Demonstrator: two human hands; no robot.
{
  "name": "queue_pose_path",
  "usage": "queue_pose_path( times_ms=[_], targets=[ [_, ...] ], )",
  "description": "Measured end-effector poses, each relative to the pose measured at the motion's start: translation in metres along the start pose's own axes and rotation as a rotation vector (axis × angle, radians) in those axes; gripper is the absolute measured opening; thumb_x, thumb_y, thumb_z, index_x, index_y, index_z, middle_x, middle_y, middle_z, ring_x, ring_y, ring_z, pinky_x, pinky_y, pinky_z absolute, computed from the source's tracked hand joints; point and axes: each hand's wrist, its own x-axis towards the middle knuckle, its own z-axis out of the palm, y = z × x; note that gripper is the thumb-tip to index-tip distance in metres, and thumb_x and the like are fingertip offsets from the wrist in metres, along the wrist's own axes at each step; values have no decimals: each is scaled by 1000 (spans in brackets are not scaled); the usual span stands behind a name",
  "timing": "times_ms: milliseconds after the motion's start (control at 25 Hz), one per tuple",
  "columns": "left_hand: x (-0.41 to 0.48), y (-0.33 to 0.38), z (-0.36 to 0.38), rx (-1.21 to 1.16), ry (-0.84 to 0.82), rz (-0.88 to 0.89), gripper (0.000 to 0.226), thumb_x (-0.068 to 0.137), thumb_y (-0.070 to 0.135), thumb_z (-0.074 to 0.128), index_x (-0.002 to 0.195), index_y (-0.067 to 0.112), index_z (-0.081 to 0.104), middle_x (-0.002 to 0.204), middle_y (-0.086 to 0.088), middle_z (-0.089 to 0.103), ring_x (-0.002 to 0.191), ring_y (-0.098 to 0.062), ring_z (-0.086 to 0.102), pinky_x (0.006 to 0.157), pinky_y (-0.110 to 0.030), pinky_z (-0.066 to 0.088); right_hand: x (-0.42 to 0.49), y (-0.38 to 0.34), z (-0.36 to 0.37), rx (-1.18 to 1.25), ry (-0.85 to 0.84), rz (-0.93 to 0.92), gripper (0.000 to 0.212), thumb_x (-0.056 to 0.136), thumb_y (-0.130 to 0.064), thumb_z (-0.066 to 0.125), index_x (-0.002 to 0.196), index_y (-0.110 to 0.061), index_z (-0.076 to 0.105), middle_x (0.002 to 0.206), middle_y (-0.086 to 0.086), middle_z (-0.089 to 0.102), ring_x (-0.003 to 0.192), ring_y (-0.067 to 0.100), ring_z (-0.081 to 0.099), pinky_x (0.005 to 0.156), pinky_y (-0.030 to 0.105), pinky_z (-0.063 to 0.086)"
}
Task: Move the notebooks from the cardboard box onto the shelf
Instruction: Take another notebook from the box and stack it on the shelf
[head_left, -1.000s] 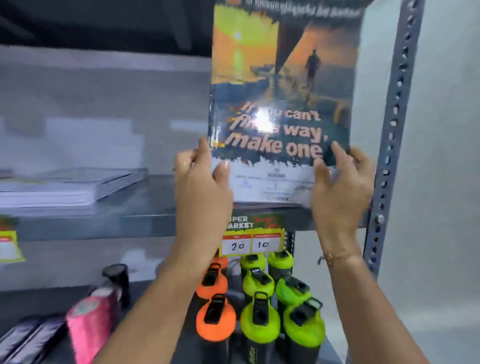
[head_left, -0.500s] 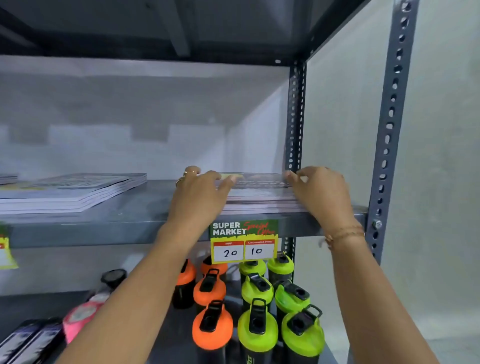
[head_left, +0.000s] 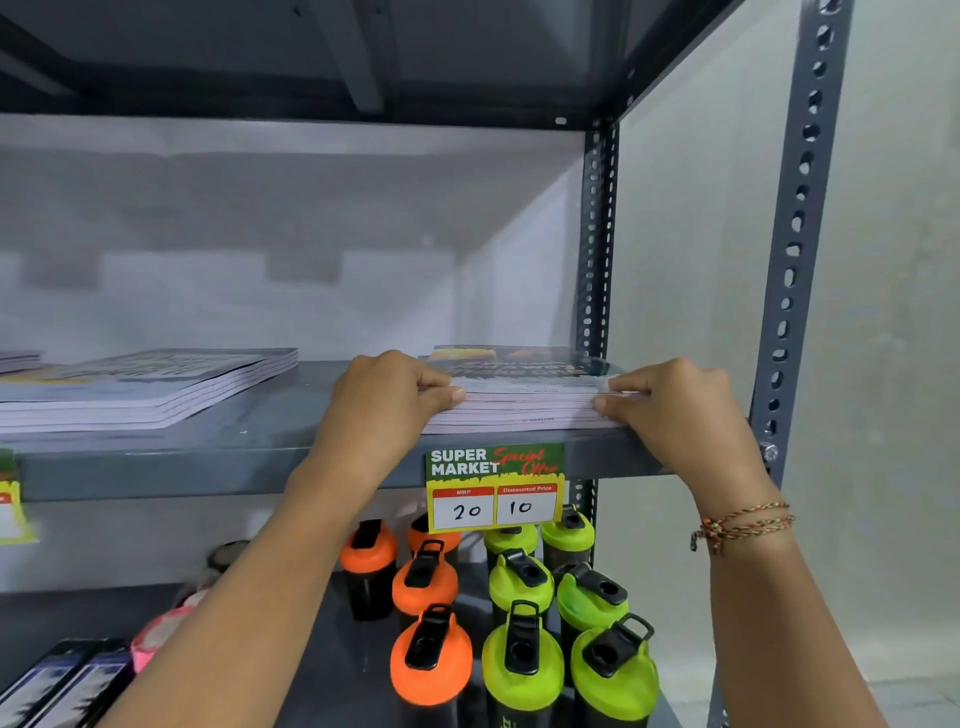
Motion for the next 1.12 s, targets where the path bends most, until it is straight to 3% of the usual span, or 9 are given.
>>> queue_pose_path(
  times_ms=[200,400,520,600,720,920,1120],
  targets=[
    [-4,4,0,-45,101,-56,34,79,25,74,110,10,71,115,-8,72,108,-19,63,88,-23,43,-4,-2,0,10,31,24,30,81,-24,69,88,5,70,99,30,69,103,40,58,82,46,55],
    [-13,2,-5,-88,143,-110,29,79,22,74,106,10,73,109,-7,74,102,-17,65,80,-18,39,-9,2,-4,56,46,0,32,81,-22,70,90,9,67,107,33,64,108,41,55,86,48,52],
    [-18,1,-8,-73,165,-108,28,81,23,73,106,11,73,111,-5,74,104,-15,63,79,-17,36,-9,2,-2,110,35,5,30,81,-23,71,97,3,71,111,24,68,112,35,57,90,33,51],
    [-18,-1,-9,-71,161,-106,27,81,23,73,105,11,73,112,-4,73,107,-15,63,80,-16,36,-8,1,-1,137,30,20,28,82,-22,70,104,-4,71,114,16,70,112,29,58,84,23,45],
    [-14,-5,-8,-95,141,-114,27,81,23,73,104,11,74,112,-3,73,105,-12,63,83,-16,36,-9,2,0,130,40,15,28,84,-22,67,109,-8,69,116,13,70,114,27,56,83,20,40],
    [-15,-6,-4,-94,149,-86,27,81,24,72,104,11,74,112,-2,73,90,0,53,78,-16,35,-9,6,-1,113,60,-9,29,83,-22,69,109,-8,69,117,12,70,116,27,57,93,25,43],
    [-14,-9,-4,-97,144,-104,28,79,27,74,103,13,74,110,-3,74,98,-8,61,79,-17,36,-9,6,0,91,71,-15,31,84,-23,68,111,-8,68,118,13,69,116,28,57,96,27,44]
  ],
)
